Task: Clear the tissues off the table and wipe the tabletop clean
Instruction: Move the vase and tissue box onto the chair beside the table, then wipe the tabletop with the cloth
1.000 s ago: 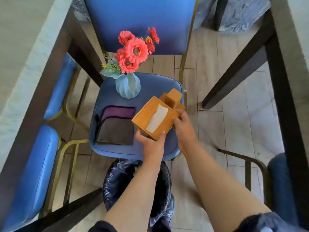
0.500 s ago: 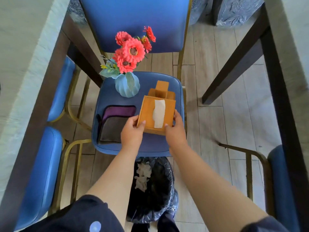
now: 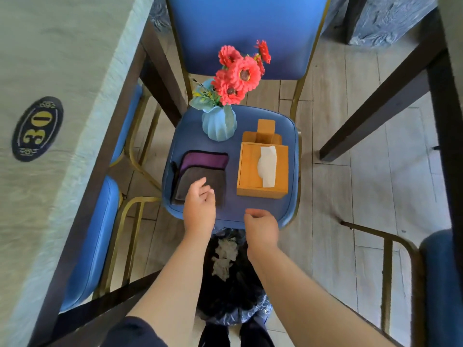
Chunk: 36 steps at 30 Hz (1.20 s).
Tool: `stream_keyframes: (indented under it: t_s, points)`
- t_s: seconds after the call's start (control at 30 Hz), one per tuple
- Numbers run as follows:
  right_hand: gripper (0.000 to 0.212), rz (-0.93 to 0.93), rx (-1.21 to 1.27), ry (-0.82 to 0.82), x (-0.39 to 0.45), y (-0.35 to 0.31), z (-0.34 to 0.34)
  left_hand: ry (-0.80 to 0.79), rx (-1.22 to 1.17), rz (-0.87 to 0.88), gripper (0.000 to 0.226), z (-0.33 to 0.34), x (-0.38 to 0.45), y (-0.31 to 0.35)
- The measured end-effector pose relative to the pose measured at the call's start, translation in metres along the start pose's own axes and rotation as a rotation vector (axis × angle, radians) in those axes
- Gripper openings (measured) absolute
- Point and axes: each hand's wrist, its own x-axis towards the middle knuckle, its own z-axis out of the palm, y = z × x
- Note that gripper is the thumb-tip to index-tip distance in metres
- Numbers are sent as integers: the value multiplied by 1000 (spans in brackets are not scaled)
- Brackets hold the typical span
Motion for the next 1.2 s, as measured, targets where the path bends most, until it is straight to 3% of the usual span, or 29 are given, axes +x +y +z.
stream_keyframes:
  t_s: [0.17,0.33,0.43,0.57,0.67,0.77,0.9,0.97,1.1,1.2]
  points:
    - [32,-47,-8,-65,9,-11,49,-55,240,170,40,-29,26,-43]
    - [34,-71,-78,108,30,-15,93,-214,340,355,66,-27,62,-80]
    - [32,-72,-80,150,34,-16,109,-243,387,412,67,-28,71,-97]
    - [32,-71,-24,105,28,-23,114,-293,475,465,76,-33,76,-101]
    - [19,-97,140,-16,15,-33,109,-292,500,460,83,-38,74,-87]
    - [33,-91,228,-102,-1,-46,102,-200,389,428,66,-46,63,-64]
    - [13,-231,214,-143,-35,-65,80,-191,271,417,46,-73,33,-34]
    - [20,-343,123,-91,-59,-66,68,-180,219,391,34,-91,7,-11]
    - [53,-563,-232,-97,-113,-52,54,-185,43,381,33,-138,-60,25]
    - [39,-735,-402,-38,-161,-42,45,-192,-91,348,28,-179,-110,39]
